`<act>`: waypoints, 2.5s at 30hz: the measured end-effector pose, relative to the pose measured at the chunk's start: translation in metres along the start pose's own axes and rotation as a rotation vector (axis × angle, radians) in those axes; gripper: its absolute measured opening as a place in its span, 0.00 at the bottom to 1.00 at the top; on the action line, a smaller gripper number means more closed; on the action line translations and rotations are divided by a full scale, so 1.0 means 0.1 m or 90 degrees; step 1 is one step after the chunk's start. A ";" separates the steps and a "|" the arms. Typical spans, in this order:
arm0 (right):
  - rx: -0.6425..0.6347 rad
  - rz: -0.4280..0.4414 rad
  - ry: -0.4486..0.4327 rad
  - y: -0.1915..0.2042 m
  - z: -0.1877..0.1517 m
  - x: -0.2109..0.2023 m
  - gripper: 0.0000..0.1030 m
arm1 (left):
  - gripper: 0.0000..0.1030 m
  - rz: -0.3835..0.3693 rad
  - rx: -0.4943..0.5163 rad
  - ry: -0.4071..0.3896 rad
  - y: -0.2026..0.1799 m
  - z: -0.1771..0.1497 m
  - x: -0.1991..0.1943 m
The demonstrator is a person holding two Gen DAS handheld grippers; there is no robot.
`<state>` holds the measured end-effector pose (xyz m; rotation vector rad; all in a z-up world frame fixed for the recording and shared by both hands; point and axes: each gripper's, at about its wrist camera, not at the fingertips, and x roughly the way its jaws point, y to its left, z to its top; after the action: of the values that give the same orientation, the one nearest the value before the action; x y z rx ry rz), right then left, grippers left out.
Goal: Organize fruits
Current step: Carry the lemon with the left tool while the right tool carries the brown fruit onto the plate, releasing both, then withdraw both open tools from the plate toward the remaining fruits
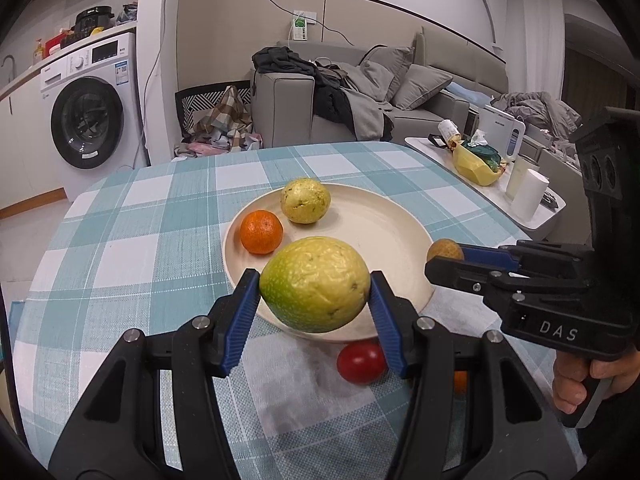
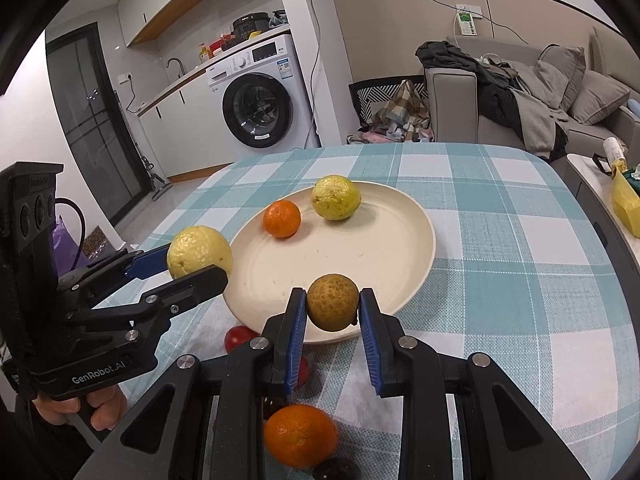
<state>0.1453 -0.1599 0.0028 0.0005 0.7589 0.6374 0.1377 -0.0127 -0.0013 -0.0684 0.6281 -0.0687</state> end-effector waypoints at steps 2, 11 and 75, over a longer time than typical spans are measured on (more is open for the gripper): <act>0.002 0.001 0.001 0.00 0.02 0.03 0.27 | 0.51 0.000 -0.001 0.003 0.01 0.03 0.06; 0.011 -0.004 0.014 -0.03 0.05 0.15 0.27 | 0.51 0.003 0.000 0.018 -0.02 0.05 0.28; -0.071 -0.045 0.072 0.02 -0.29 -0.28 1.00 | 0.99 0.039 0.002 0.041 0.04 -0.43 -0.24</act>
<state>0.1101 -0.1797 0.0000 -0.1645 0.8284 0.6154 0.0934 -0.0084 -0.0219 -0.0445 0.6947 -0.0121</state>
